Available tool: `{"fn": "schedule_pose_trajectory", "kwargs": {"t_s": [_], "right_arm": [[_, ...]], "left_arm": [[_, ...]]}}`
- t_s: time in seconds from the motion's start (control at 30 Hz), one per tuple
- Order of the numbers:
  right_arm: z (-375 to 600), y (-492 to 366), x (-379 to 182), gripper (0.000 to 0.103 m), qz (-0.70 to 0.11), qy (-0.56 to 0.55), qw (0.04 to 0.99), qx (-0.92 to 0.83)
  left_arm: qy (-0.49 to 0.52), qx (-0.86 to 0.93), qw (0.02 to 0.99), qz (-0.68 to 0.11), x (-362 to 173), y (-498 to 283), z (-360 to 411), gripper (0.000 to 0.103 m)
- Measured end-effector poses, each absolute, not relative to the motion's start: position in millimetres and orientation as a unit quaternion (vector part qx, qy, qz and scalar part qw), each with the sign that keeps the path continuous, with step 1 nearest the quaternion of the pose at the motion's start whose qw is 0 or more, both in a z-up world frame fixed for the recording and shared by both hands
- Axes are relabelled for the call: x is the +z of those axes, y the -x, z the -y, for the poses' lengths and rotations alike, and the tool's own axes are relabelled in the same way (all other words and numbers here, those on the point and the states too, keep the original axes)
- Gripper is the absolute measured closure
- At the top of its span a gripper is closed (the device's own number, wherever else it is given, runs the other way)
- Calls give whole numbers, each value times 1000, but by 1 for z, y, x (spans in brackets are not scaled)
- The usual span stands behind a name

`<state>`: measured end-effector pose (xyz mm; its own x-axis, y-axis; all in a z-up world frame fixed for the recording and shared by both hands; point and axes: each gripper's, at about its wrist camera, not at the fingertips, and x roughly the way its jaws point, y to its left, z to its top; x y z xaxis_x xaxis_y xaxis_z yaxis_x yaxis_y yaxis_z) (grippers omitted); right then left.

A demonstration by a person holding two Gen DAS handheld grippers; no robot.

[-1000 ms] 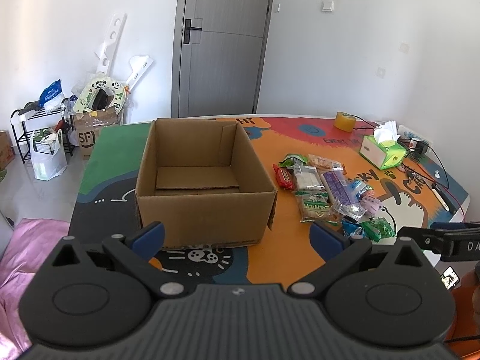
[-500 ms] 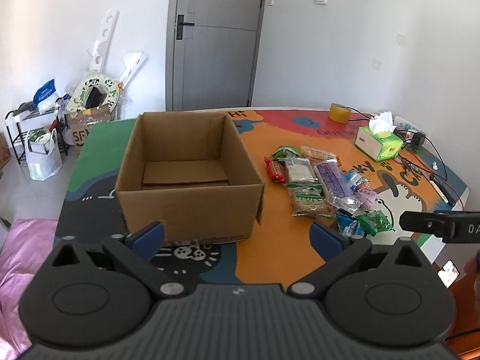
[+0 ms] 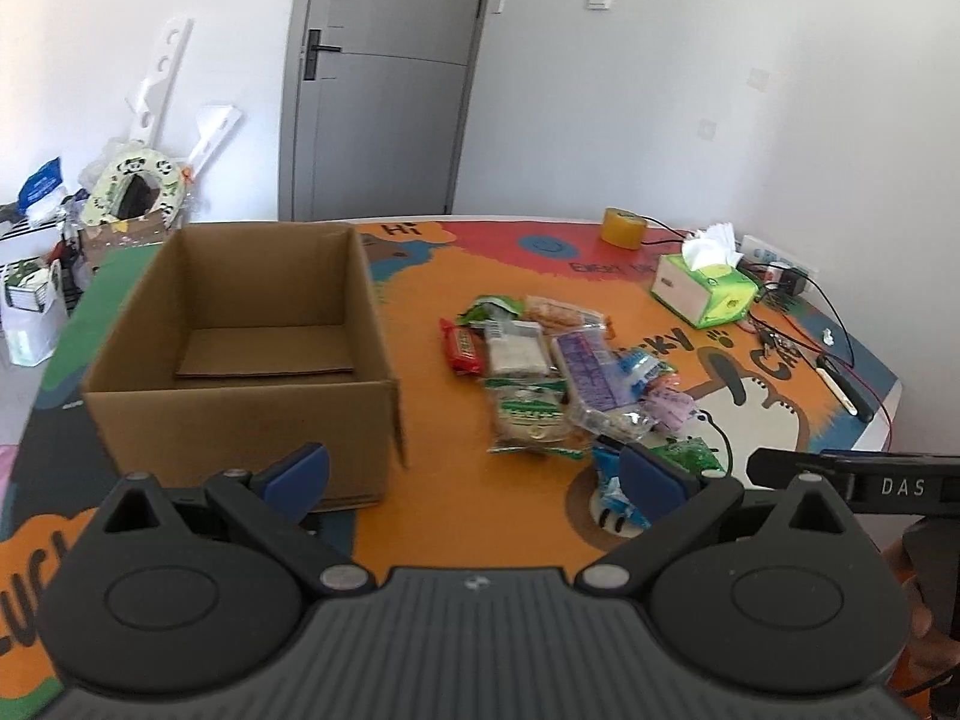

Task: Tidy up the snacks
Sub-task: 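Grasp the green snack packet with right gripper while left grasps blue packet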

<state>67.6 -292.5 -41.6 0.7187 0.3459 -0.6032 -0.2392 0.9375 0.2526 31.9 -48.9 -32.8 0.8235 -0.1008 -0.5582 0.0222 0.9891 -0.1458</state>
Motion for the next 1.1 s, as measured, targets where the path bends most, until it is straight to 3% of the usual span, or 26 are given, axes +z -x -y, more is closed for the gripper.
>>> {"fn": "schedule_pose_trajectory", "kwargs": {"t_s": [0.37, 0.57, 0.67, 0.87, 0.93, 1.03, 1.1], "right_arm": [[306, -91, -72, 0, -329, -90, 924, 173], [307, -104, -85, 11, -334, -91, 922, 176], [307, -109, -92, 22, -337, -95, 919, 180], [307, -122, -102, 26, -337, -114, 915, 193], [304, -125, -103, 33, -332, -109, 916, 195], [304, -130, -104, 60, -331, -104, 918, 195], [309, -132, -104, 63, -333, -114, 915, 197]], "left_arm": [[72, -59, 947, -307, -56, -61, 78, 5], [76, -76, 941, -322, -71, -76, 90, 18], [77, -78, 938, -330, -78, -84, 93, 27], [83, -80, 933, -340, -87, -94, 95, 35], [84, -83, 933, -341, -88, -97, 98, 35], [83, -85, 931, -345, -90, -104, 103, 35], [85, -89, 931, -345, -92, -107, 108, 35]]}}
